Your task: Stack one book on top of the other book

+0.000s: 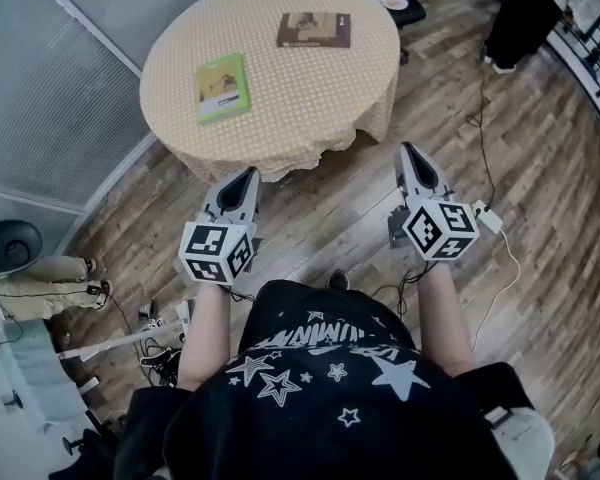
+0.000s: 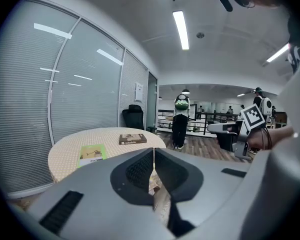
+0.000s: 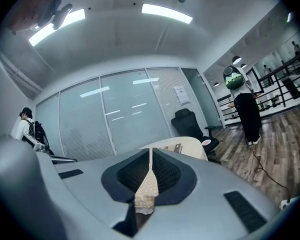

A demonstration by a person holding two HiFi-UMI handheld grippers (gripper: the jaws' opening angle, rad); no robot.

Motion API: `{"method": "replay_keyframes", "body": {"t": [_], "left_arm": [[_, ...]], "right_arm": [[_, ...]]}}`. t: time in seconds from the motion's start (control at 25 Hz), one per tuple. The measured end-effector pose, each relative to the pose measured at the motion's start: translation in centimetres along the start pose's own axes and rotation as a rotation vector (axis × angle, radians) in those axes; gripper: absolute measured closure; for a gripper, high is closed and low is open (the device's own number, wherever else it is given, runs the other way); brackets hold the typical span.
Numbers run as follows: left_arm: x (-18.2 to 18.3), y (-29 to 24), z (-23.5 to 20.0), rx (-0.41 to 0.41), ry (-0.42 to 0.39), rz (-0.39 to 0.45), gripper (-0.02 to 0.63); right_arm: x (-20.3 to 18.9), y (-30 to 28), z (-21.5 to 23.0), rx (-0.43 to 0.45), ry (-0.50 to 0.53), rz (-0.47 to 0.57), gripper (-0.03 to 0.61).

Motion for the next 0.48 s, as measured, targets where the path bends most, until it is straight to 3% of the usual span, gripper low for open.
{"method": "replay_keyframes", "body": {"t": [0.48], "left_arm": [[0.0,-3.4,-1.8,-0.007,0.034,-0.046,0.598]], "right_arm": [[-0.9,-3.4,1.8,0.005,-0.033,-0.058,0.545]]}}
Point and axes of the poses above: the fingertips, and each gripper's own axes: y backward along the fingers, z to its right, x out of its top, the point moved 6 cm from there along y, backward along the fingers, and after that the axes turned 12 degrees about -z, right-handed, at the moved point
